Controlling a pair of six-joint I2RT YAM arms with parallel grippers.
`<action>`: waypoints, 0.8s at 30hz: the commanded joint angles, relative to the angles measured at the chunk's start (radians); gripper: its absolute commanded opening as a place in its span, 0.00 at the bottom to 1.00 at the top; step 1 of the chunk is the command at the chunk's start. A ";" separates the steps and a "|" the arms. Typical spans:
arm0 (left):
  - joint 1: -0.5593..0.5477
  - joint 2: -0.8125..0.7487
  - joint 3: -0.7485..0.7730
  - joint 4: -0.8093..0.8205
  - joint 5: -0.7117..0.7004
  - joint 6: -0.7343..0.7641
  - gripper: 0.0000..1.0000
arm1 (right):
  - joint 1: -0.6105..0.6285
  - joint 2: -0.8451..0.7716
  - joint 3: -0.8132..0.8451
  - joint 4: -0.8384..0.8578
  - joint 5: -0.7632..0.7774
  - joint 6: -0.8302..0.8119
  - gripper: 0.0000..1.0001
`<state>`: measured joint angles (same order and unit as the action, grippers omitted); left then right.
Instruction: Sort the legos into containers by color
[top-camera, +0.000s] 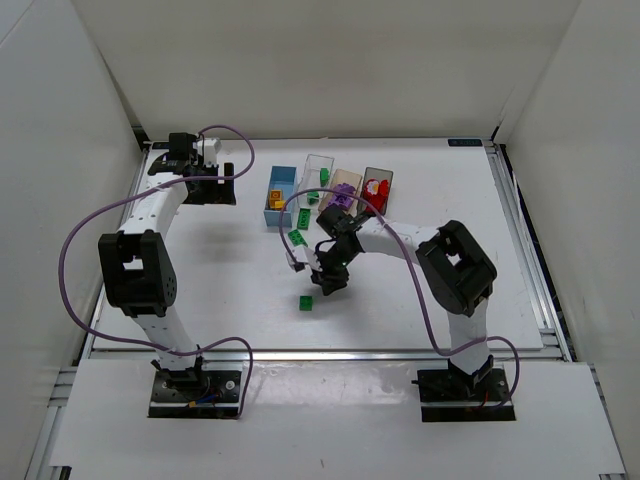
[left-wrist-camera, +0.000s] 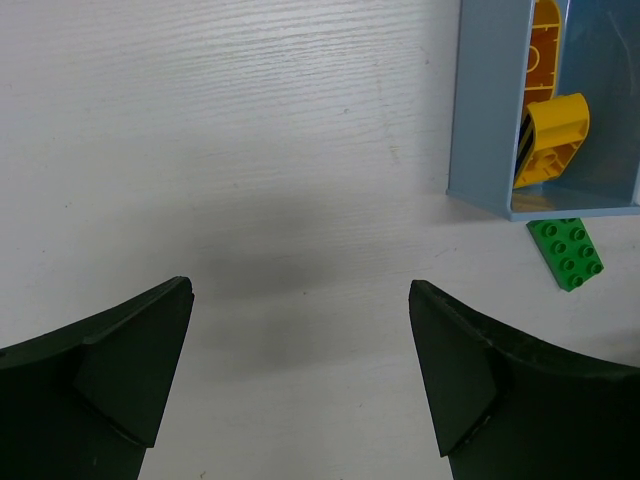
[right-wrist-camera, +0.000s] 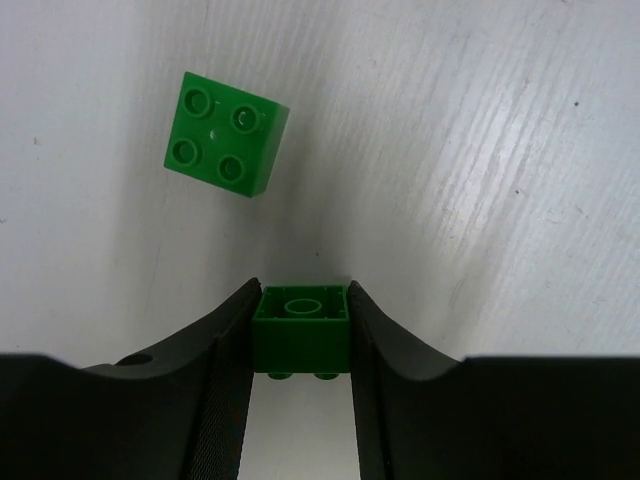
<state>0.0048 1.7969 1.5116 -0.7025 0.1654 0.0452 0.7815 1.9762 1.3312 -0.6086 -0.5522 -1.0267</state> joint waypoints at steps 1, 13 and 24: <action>-0.002 -0.005 -0.007 0.005 0.005 0.008 1.00 | -0.028 -0.042 0.031 0.007 -0.009 0.020 0.21; -0.002 -0.073 -0.028 0.044 0.062 -0.028 0.99 | -0.212 0.096 0.609 0.122 -0.025 0.483 0.18; 0.009 -0.073 0.006 0.008 -0.003 0.007 0.99 | -0.260 0.519 1.161 0.107 0.060 0.675 0.21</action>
<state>0.0055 1.7912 1.4841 -0.6815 0.1833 0.0402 0.5198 2.4546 2.4157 -0.4805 -0.5198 -0.4316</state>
